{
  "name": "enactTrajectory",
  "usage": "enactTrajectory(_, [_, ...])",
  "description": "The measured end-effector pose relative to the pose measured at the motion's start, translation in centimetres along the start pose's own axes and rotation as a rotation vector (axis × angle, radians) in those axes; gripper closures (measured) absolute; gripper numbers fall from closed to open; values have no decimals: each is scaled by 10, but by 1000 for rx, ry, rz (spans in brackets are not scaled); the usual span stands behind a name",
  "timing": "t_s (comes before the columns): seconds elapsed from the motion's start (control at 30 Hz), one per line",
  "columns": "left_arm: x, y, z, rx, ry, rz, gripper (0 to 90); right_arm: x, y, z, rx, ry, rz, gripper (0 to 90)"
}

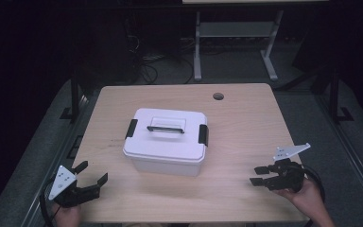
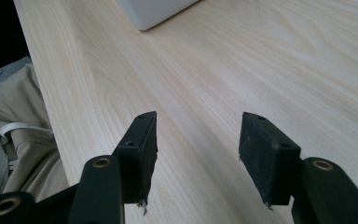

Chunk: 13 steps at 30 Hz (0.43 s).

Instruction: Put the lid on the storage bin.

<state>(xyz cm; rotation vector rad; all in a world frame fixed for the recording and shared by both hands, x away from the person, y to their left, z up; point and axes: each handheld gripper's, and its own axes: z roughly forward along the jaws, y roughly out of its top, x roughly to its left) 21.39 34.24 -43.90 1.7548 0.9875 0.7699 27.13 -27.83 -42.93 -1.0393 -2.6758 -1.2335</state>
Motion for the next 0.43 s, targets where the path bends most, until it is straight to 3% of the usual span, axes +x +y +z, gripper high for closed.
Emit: enactTrajectory(0.43, [-1, 1, 3, 3, -5, 5, 130, 4, -12, -5, -15, -15, 1, 437])
